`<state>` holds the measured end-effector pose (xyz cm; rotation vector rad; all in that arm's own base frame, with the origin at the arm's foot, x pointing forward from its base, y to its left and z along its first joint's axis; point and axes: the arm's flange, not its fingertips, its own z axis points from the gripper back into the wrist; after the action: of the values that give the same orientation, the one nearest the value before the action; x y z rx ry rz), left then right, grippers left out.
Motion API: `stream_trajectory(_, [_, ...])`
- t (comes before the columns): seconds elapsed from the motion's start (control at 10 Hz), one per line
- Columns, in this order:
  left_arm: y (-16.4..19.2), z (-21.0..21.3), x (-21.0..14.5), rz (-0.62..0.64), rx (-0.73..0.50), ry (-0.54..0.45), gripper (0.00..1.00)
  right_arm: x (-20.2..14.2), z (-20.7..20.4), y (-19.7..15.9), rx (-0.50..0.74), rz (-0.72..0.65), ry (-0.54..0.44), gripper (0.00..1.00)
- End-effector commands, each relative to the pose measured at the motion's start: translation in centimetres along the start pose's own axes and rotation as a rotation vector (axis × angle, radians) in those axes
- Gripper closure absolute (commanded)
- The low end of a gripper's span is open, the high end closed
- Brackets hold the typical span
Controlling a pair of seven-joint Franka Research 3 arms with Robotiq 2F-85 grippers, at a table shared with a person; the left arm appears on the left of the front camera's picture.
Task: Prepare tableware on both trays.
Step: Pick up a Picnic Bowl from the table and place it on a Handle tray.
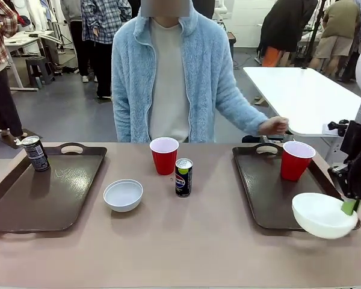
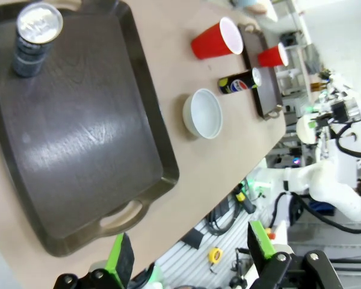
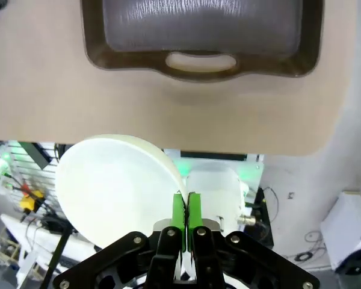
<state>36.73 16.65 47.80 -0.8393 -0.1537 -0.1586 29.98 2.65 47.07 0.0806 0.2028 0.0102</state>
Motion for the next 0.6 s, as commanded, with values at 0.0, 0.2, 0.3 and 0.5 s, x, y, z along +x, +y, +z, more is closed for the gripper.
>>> stream_trajectory(0.0, [0.0,0.2,-0.1,-0.003,-0.005,-0.005,0.0,4.1,-0.4,0.0,0.075,-0.1,-0.118,1.0])
stream_trajectory(0.2, [0.0,0.2,-0.1,-0.003,-0.005,-0.005,0.0,10.8,-1.4,0.0,0.123,-0.174,-0.199,1.0])
stream_trajectory(0.3, [0.0,0.2,-0.1,-0.003,-0.005,-0.005,0.0,13.0,-1.6,0.0,0.118,-0.204,-0.206,1.0])
stream_trajectory(0.5, [0.0,0.2,-0.1,-0.003,-0.005,-0.005,0.0,16.3,-1.9,0.1,0.085,-0.259,-0.224,1.0])
